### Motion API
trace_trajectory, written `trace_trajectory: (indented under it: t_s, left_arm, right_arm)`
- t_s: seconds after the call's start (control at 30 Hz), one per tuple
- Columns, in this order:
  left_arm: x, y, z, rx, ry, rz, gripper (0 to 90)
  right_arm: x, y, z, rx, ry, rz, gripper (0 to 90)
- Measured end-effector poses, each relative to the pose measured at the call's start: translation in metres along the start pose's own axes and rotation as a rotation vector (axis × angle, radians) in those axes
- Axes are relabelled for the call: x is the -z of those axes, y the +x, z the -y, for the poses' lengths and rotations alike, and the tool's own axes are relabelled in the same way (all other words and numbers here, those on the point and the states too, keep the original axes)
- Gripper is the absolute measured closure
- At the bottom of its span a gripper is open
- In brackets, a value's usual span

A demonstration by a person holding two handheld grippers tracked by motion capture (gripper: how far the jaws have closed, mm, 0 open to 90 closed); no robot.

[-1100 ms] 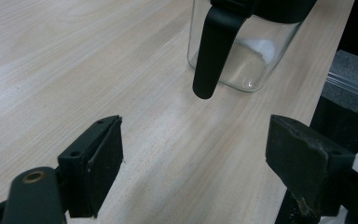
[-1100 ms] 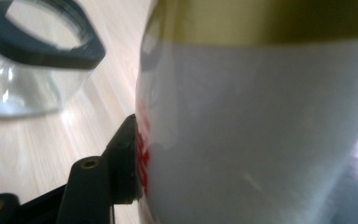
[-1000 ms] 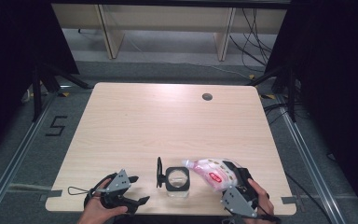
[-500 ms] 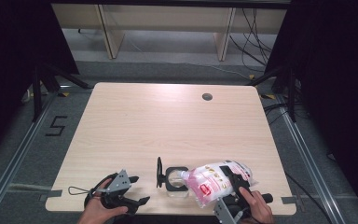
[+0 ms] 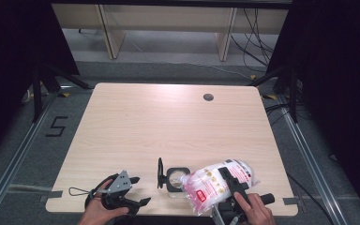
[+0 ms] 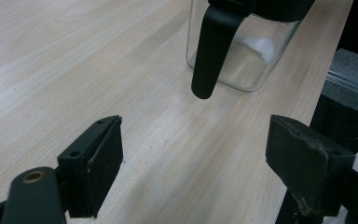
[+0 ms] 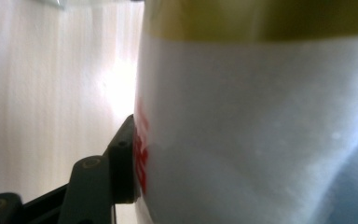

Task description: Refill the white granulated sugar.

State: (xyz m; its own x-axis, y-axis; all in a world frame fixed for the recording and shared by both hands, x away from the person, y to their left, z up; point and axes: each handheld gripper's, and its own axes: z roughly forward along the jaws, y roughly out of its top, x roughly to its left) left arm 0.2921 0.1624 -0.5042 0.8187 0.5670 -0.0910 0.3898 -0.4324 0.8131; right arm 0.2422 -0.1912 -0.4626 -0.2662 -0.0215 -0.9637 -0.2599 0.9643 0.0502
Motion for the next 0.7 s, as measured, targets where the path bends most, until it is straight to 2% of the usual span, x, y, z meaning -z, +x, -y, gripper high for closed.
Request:
trace_trajectory:
  t_s: [0.03, 0.07, 0.1, 0.13, 0.17, 0.23, 0.33, 0.37, 0.4, 0.43, 0.47, 0.5, 0.53, 0.6, 0.63, 0.67, 0.7]
  left_arm:
    - [-0.0001, 0.0000, 0.0000, 0.000, 0.000, 0.000, 18.4]
    - [0.0000, -0.0001, -0.0001, -0.001, 0.000, 0.000, 18.4]
    - [0.0002, 0.0004, -0.0001, -0.007, 0.005, -0.003, 18.4]
    - [0.0000, 0.0002, -0.0001, -0.006, 0.004, -0.002, 18.4]
    - [-0.0001, 0.0002, 0.0000, -0.007, 0.004, -0.002, 18.4]
    - [-0.0004, -0.0006, 0.0000, -0.002, -0.001, 0.001, 18.4]
    - [0.0001, 0.0007, -0.0003, -0.013, 0.009, 0.000, 18.4]
    - [0.0001, 0.0008, -0.0003, -0.015, 0.008, 0.000, 18.4]
    - [-0.0002, -0.0001, -0.0001, -0.005, 0.005, 0.003, 18.4]
    - [-0.0002, -0.0004, -0.0001, -0.004, 0.003, 0.005, 18.4]
    - [-0.0002, -0.0004, 0.0000, -0.003, 0.003, 0.004, 18.4]
    - [0.0001, 0.0003, -0.0001, -0.009, 0.009, 0.000, 18.4]
    - [-0.0004, 0.0003, -0.0002, -0.014, 0.002, 0.004, 18.4]
    - [-0.0003, -0.0004, 0.0000, -0.002, 0.002, 0.004, 18.4]
    - [-0.0004, -0.0005, 0.0001, -0.002, 0.001, 0.003, 18.4]
    - [-0.0005, -0.0006, 0.0001, -0.001, 0.001, 0.003, 18.4]
    - [-0.0005, -0.0007, 0.0001, -0.001, 0.002, 0.003, 18.4]
  right_arm:
    - [0.0005, 0.0004, -0.0008, 0.021, 0.014, 0.005, 42.6]
    - [0.0015, 0.0026, -0.0009, 0.003, 0.029, 0.008, 42.6]
    - [0.0009, -0.0025, -0.0021, 0.086, 0.009, 0.020, 42.6]
    - [0.0012, -0.0029, -0.0025, 0.088, 0.020, -0.001, 42.6]
    - [-0.0004, 0.0013, -0.0014, 0.062, 0.012, 0.023, 42.7]
    - [0.0004, 0.0018, -0.0022, 0.074, 0.032, 0.016, 42.7]
    - [-0.0006, 0.0029, -0.0024, 0.092, 0.030, 0.019, 42.7]
    - [-0.0018, 0.0048, -0.0019, 0.086, 0.018, 0.038, 42.7]
    - [-0.0022, 0.0007, -0.0025, 0.148, 0.011, 0.029, 42.7]
    - [-0.0017, 0.0037, -0.0016, 0.105, 0.020, 0.025, 42.7]
    - [-0.0022, 0.0001, -0.0026, 0.158, 0.010, 0.029, 42.8]
    - [-0.0023, 0.0013, -0.0020, 0.138, 0.016, 0.027, 42.7]
    - [-0.0019, -0.0002, -0.0027, 0.155, 0.022, 0.023, 42.8]
    - [-0.0025, 0.0017, -0.0014, 0.136, 0.009, 0.035, 42.8]
    - [-0.0009, 0.0014, -0.0021, 0.135, 0.033, 0.022, 42.8]
    - [-0.0014, -0.0019, -0.0028, 0.180, 0.023, 0.024, 42.8]
    - [-0.0014, -0.0014, -0.0029, 0.174, 0.022, 0.025, 42.8]
